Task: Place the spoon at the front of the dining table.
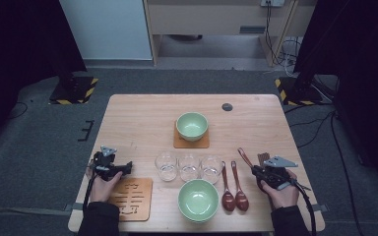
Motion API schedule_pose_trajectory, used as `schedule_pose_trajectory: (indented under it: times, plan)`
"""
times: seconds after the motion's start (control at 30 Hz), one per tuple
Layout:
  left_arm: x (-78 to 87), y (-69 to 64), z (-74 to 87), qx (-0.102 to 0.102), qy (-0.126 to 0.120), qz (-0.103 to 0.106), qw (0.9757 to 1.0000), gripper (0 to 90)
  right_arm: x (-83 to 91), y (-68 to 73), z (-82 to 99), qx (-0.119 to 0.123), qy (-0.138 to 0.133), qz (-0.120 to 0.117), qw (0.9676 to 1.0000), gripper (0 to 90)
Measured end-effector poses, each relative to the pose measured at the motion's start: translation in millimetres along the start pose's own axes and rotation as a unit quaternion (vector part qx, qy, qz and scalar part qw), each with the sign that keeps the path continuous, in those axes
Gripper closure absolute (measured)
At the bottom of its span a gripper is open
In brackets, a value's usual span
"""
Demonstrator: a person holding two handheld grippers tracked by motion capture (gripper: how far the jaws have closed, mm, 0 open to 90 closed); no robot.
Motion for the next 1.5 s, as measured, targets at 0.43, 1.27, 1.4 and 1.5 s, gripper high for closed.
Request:
schedule_pose_trajectory:
  times: [0.43, 1.27, 1.4, 1.5]
  plan:
    - [0.0, 0.0, 0.0, 0.0, 0.0, 0.0, 1.0, 0.0, 6.6, -9.9, -24.6, -0.013, -0.044, 0.001, 0.9989, 82.0]
    - [12.6, -7.3, 0.1, -0.008, -0.042, 0.019, 0.9989, 20.2, 14.5, -15.9, -44.4, -0.01, -0.084, -0.004, 0.9964, 82.0]
    - [18.4, -9.7, -1.0, -0.006, -0.058, 0.034, 0.9977, 22.6, 16.6, -15.1, -44.7, -0.007, -0.087, -0.004, 0.9962, 81.9]
    - [21.9, -12.0, -2.2, -0.007, -0.073, 0.04, 0.9965, 22.7, 17.9, -14.3, -45.2, -0.006, -0.088, -0.003, 0.9961, 81.9]
Point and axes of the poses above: each handheld gripper's, and its own axes: x roughly backward along the jaws, z roughly out of its underside, y roughly to its left, the point moved 1 cm from there along -x, roughly forward along the jaws, and after that the axes turned 4 degrees about y, right-handed, at the moved point
